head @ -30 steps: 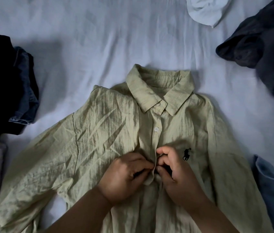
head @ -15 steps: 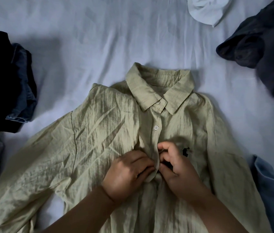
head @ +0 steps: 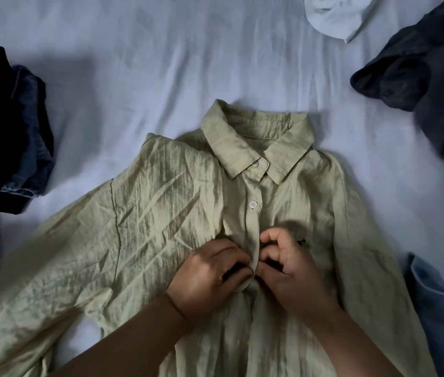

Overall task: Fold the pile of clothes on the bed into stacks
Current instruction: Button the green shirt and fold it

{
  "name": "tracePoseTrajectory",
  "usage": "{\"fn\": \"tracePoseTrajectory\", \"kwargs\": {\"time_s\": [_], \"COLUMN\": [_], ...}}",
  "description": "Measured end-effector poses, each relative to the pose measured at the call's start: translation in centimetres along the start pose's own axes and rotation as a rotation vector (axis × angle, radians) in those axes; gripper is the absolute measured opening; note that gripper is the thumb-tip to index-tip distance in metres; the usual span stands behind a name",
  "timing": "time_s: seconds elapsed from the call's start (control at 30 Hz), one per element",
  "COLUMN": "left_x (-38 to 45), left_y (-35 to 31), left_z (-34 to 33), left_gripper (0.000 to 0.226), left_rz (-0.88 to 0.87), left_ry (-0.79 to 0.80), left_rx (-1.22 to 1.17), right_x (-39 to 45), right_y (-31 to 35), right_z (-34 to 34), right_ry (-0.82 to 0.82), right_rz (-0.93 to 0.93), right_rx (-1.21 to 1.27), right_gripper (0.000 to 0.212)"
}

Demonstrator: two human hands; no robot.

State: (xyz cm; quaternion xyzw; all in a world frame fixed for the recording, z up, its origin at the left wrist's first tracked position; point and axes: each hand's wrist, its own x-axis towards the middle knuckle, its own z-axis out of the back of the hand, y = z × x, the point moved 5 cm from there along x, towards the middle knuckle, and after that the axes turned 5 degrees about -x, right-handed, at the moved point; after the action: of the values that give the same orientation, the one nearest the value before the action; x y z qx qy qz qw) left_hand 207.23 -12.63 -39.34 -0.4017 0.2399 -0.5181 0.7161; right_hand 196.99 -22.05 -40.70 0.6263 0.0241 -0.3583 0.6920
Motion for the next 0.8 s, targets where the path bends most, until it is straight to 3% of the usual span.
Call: {"fn": "tracePoseTrajectory", "kwargs": {"time_s": [0.33, 0.8], "left_x": [0.7, 0.5], "left_y": [1.2, 0.6], "left_z": [1.1, 0.7], "left_gripper": [0.013, 0.005], "left_rz": [0.125, 0.108], "left_ry": [0.065, 0.006], "left_rx": [-0.303, -0.206], "right_x": [0.0, 0.2], "right_y": [-0.1, 0.1], "right_z": [0.0, 0.0], "right_ry": [0.031, 0.024], "right_rz": [-0.062, -0.048], "right_rx": [0.173, 0.173], "right_gripper": [0.033, 0.031]}}
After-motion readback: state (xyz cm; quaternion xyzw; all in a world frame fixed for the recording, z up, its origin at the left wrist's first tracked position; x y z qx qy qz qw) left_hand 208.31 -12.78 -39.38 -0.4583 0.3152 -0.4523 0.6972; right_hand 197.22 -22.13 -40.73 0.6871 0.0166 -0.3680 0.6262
